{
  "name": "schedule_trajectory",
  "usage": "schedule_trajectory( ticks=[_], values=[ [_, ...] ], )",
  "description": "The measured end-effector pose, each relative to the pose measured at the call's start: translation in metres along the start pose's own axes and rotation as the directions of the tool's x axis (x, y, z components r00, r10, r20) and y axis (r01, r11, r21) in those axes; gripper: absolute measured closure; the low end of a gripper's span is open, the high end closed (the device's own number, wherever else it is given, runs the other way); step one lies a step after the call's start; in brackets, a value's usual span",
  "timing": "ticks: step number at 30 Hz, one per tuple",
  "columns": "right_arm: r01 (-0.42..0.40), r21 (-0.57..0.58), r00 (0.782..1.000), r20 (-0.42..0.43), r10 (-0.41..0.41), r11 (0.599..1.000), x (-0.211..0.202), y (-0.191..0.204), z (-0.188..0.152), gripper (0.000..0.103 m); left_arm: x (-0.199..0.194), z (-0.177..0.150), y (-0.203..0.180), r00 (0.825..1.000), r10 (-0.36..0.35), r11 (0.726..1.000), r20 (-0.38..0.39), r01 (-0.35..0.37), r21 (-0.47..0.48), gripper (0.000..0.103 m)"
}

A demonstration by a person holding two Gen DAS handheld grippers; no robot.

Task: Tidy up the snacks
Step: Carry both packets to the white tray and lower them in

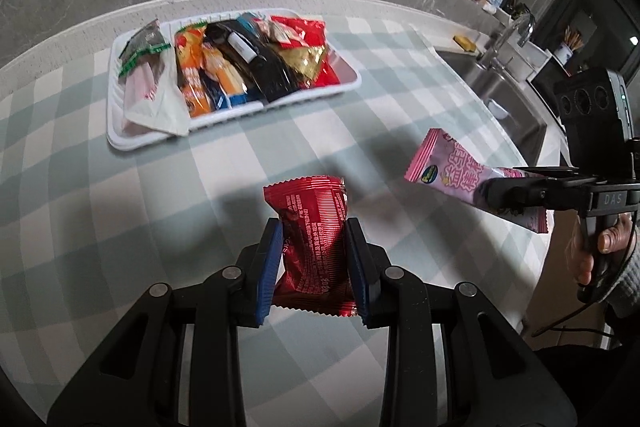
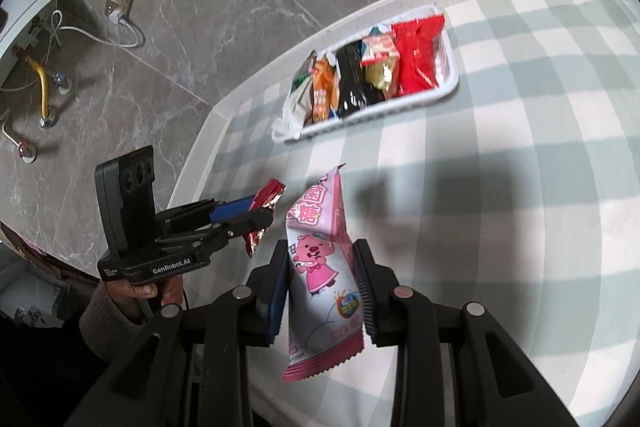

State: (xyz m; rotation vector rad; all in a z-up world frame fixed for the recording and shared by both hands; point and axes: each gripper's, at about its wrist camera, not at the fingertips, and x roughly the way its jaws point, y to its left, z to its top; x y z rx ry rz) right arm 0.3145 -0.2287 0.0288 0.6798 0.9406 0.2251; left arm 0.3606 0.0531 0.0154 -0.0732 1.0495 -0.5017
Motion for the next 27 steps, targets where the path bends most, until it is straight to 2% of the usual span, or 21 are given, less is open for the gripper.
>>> schedule_trajectory(
  ticks=[11,27],
  values=[
    [-0.019,0.011,0.999,0.041,0.019,1.0,0.006,-0.003,0.049,0.069,-0.003,0.042,0.028,0.999,-0.003,0.999,0.044,0.005,-0.05,0.074],
    [-0.038,0.02,0.998,0.055,0.037,0.999,0.038,-0.013,0.116,0.069,0.011,0.104,0.074,0.996,0.0,0.992,0.088,0.011,-0.124,0.074]
  ],
)
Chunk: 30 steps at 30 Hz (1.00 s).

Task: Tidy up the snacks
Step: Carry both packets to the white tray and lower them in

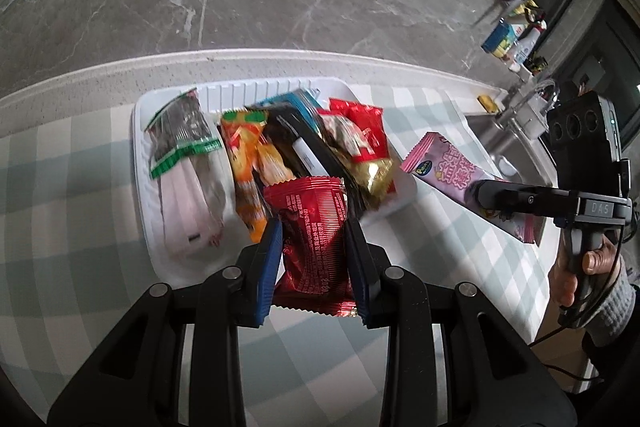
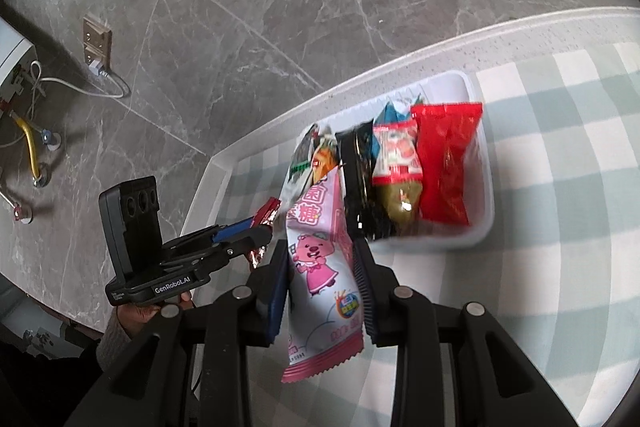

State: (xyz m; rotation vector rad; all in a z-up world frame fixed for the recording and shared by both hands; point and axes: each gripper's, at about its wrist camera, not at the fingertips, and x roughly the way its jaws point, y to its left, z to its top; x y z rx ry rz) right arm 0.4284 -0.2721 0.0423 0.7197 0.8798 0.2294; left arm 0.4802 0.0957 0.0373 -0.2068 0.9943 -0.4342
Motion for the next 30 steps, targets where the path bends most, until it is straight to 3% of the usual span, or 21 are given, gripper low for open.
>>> schedule_trajectory(
  ticks=[30],
  values=[
    [-0.008,0.034,1.0,0.006,0.008,0.999,0.074,-0.029,0.076,0.069,0.051,0.063,0.033,0.999,0.041,0.996,0.03,-0.038,-0.079,0.074]
  ],
)
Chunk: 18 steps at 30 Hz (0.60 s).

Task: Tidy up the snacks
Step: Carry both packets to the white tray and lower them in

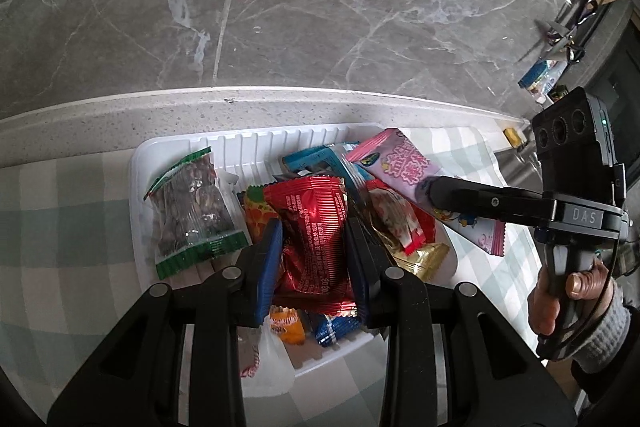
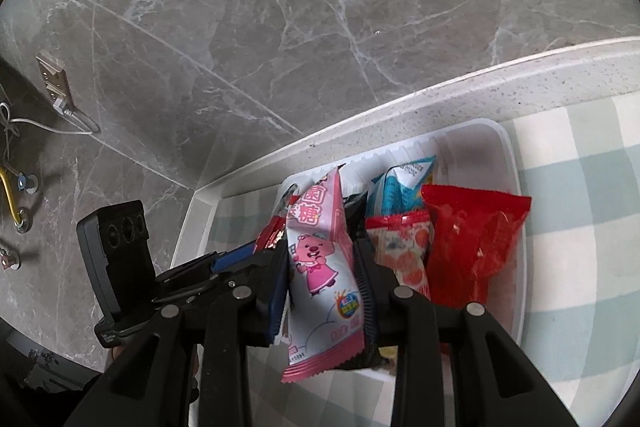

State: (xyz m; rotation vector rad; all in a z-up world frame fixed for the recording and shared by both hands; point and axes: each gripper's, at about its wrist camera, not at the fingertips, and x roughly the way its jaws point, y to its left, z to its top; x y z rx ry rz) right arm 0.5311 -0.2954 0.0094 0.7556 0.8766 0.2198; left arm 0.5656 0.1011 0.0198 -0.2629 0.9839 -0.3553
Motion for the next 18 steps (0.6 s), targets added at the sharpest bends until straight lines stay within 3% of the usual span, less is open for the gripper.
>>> schedule_trajectory(
  ticks=[18],
  values=[
    [0.04,-0.01,0.999,-0.01,-0.04,0.999,0.02,-0.009,0.006,0.067,0.029,0.007,0.003,1.0,0.03,0.999,0.001,-0.03,-0.013,0.074]
  ],
)
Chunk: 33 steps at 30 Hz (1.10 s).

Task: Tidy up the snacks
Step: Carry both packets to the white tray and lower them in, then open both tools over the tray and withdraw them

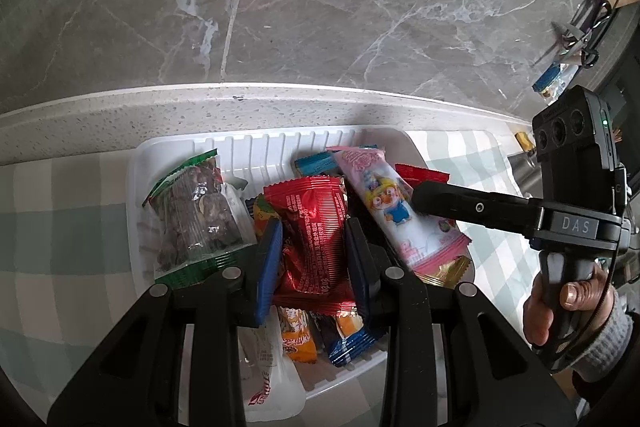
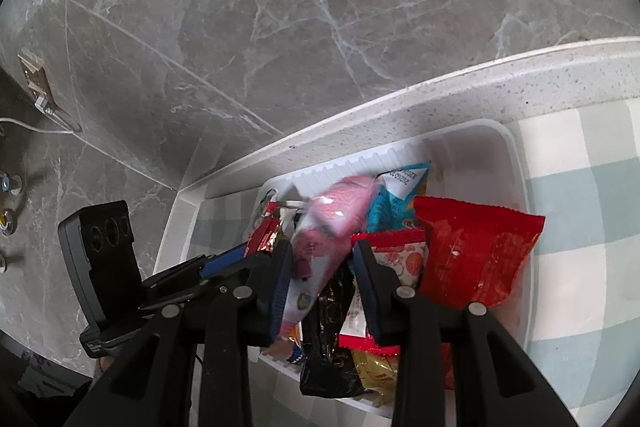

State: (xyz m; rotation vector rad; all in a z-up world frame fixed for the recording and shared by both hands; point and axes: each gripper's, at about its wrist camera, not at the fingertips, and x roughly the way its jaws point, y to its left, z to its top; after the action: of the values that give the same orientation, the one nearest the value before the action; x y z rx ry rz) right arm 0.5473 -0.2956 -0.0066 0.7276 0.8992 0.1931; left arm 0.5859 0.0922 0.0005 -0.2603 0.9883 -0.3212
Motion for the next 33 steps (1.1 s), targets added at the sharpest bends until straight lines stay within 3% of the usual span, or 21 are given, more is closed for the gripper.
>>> schedule_trajectory(
  ticks=[7,8,10,20,29,32,33],
  values=[
    [0.01,-0.013,1.0,0.003,-0.01,1.0,0.001,0.001,-0.001,0.064,0.0,-0.002,-0.004,1.0,0.031,0.999,0.0,-0.031,0.01,0.07],
    [0.014,-0.015,1.0,0.005,-0.014,1.0,0.002,0.003,-0.001,0.061,0.0,-0.002,-0.005,0.999,0.037,0.999,0.002,-0.037,0.012,0.068],
    [0.017,-0.021,1.0,0.007,-0.017,1.0,0.0,0.005,-0.002,0.058,0.0,-0.002,-0.006,0.999,0.046,0.999,0.007,-0.046,0.017,0.052],
    [0.019,-0.026,1.0,0.023,-0.018,0.999,-0.012,0.009,-0.009,0.05,-0.009,-0.002,-0.019,0.995,0.089,0.994,0.037,-0.091,0.062,0.046],
    [0.032,-0.044,0.998,0.062,-0.029,0.999,-0.037,0.017,-0.022,0.03,-0.025,-0.007,-0.03,0.989,0.131,0.987,0.063,-0.136,0.085,0.028],
    [0.05,-0.047,0.996,0.08,-0.046,0.998,-0.049,0.02,-0.028,0.017,-0.034,-0.011,-0.034,0.988,0.137,0.986,0.071,-0.143,0.088,0.022],
    [0.055,-0.049,0.995,0.085,-0.051,0.997,-0.053,0.022,-0.03,0.011,-0.038,-0.012,-0.035,0.987,0.141,0.985,0.074,-0.147,0.091,0.014]
  ],
)
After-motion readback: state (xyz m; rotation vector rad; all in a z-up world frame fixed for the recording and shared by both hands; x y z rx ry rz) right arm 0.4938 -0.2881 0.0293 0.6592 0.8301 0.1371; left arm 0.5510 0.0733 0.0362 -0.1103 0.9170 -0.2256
